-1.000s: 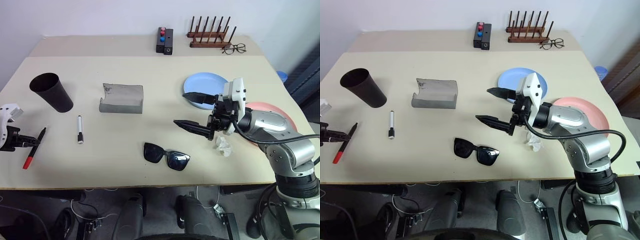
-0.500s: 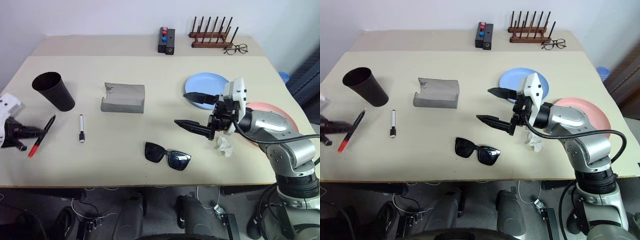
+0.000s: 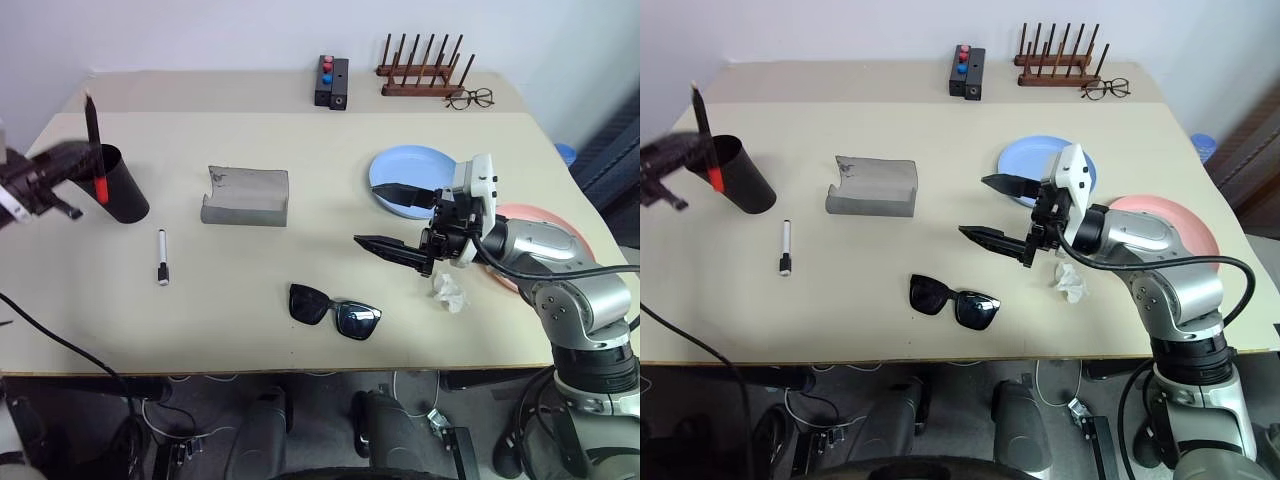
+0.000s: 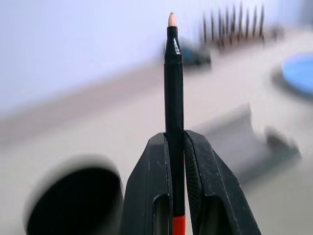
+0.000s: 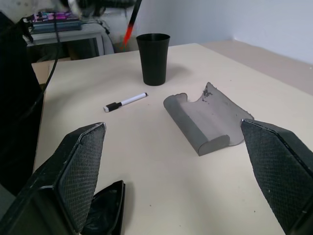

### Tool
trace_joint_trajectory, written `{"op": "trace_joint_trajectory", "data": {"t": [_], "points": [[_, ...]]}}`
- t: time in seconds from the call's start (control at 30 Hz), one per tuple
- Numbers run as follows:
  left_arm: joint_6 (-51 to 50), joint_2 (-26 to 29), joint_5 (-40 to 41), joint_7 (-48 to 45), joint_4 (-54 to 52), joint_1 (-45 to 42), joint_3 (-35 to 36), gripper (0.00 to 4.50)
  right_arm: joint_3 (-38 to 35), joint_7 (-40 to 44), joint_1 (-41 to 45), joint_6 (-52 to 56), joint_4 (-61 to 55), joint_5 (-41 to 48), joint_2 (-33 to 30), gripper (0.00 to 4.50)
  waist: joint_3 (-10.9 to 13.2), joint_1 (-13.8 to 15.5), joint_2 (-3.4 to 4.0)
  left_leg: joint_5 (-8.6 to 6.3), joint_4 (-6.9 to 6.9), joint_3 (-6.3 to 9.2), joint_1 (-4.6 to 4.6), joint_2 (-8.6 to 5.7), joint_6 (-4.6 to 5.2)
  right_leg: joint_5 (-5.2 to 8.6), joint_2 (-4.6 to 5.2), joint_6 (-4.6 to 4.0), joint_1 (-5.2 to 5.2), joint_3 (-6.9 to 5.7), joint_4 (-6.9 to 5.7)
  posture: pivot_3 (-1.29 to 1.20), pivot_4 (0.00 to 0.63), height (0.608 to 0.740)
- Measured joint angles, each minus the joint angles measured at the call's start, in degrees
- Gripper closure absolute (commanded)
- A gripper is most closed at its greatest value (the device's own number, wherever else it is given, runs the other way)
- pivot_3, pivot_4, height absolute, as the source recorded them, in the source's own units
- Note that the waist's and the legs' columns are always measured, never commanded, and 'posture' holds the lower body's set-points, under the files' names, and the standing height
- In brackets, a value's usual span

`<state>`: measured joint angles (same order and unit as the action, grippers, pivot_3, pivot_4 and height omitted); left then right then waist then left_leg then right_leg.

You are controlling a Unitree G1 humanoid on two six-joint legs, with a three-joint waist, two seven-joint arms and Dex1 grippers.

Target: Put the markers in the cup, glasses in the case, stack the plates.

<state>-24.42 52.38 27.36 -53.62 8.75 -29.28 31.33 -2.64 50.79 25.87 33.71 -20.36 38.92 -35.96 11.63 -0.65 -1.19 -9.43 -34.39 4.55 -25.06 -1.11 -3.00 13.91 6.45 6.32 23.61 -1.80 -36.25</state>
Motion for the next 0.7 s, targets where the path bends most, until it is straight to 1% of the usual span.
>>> {"op": "trace_joint_trajectory", "data": {"t": [0.1, 0.17, 0.27, 0.4, 0.5, 0.6, 0.7], "points": [[4.62, -2.09, 1.0, 1.6, 4.54, -5.04, 0.59, 4.47, 0.0, -0.13, 0.07, -0.02, 0.25, -0.08, 0.1, 0.0, 0.0, -0.05, 0.0, 0.0, 0.01, 0.0, 0.04, 0.01, 0.01, -0.04, -0.02, 0.08, -0.02, -0.01, -0.04, 0.0, 0.15, 0.74], [9.2, -2.86, 1.21, 1.97, 9.45, -8.32, 1.11, 4.47, 0.03, -0.25, 0.07, -0.02, 0.28, -0.19, 0.17, 0.0, 0.0, -0.2, -0.01, 0.01, 0.0, 0.0, 0.05, 0.01, 0.01, -0.08, -0.03, 0.14, -0.02, -0.01, -0.04, 0.0, 0.15, 0.74], [18.84, -2.86, -0.42, 3.13, 19.34, -12.63, 1.3, 4.47, 0.03, -0.45, 0.06, -0.06, 0.31, -0.46, 0.28, 0.0, 0.0, -0.27, 0.0, 0.01, 0.02, -0.03, 0.09, 0.01, 0.01, -0.08, -0.03, 0.15, -0.02, 0.0, -0.06, 0.0, 0.15, 0.74], [29.94, -2.88, -2.14, 5.74, 34.24, -15.94, 1.79, 4.47, 0.04, -0.92, 0.08, -0.32, 0.31, -0.53, 0.63, 0.0, -0.01, -0.15, -0.02, 0.01, 0.01, -0.04, 0.14, 0.01, 0.01, -0.09, -0.03, 0.17, -0.09, -0.01, -0.05, 0.0, 0.15, 0.74], [35.75, -3.15, -2.16, 7.93, 41.92, -17.46, 2.67, 4.47, 0.01, -1.23, 0.07, -0.36, 0.31, -0.54, 0.63, 0.0, -0.03, -0.1, -0.07, 0.01, 0.01, -0.04, 0.14, 0.01, 0.01, -0.1, -0.03, 0.2, -0.1, -0.01, -0.05, 0.0, 0.15, 0.74], [39.0, -3.24, -1.97, 9.27, 45.28, -18.91, 3.25, 4.47, -0.07, -1.54, 0.06, -0.36, 0.29, -0.54, 0.63, 0.0, -0.05, 0.05, -0.1, 0.01, 0.0, -0.04, 0.14, 0.0, 0.01, -0.12, -0.02, 0.24, -0.16, -0.01, -0.02, 0.0, 0.15, 0.74], [39.05, -5.45, -1.58, 9.68, 46.09, -19.23, 3.18, 4.47, -0.11, -1.82, 0.05, -0.36, 0.25, -0.52, 0.63, 0.0, -0.06, 0.13, -0.11, 0.01, -0.04, -0.03, 0.14, 0.0, 0.01, -0.14, -0.02, 0.25, -0.18, -0.01, -0.03, 0.0, 0.15, 0.74]]}}
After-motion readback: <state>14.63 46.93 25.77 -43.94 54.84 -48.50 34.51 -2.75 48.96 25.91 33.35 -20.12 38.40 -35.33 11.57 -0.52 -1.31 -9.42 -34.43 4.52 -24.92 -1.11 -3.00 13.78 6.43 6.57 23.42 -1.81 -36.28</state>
